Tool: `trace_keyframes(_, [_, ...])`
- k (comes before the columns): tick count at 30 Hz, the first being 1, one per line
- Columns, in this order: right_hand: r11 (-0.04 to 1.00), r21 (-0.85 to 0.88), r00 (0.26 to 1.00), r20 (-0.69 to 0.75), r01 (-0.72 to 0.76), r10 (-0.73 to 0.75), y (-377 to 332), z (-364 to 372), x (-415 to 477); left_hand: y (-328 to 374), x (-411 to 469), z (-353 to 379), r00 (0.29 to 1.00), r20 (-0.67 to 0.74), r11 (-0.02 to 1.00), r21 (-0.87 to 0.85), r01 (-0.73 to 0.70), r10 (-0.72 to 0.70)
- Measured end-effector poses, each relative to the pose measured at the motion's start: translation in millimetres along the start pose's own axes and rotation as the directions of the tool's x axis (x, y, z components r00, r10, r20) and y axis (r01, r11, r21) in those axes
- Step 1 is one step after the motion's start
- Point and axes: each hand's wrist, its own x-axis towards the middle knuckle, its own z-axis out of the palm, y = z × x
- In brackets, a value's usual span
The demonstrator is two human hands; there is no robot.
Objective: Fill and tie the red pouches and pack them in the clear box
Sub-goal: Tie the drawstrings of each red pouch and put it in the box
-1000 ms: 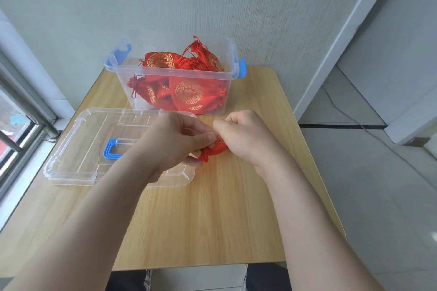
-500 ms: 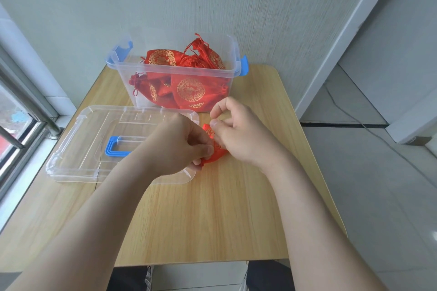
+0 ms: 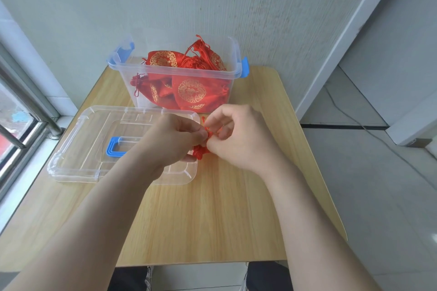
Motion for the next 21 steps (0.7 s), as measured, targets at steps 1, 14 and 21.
trace_keyframes(1, [1.0, -0.017, 1.0, 0.015, 0.016, -0.016, 0, 1, -1, 0, 0, 0, 1.0, -0.004, 1.0, -0.021, 0.012, -0.012])
trace_keyframes(14, [0.969, -0.184, 0.985, 0.068, 0.167, -0.157, 6, 12, 1, 2, -1, -5, 0.996, 0.016, 0.994, 0.071, 0.082, -0.083])
trace_keyframes(21, [0.954, -0.253, 0.986, 0.081, 0.163, -0.147, 3, 19, 1, 7, -4, 0, 0.984, -0.145, 0.993, 0.05, 0.111, -0.103])
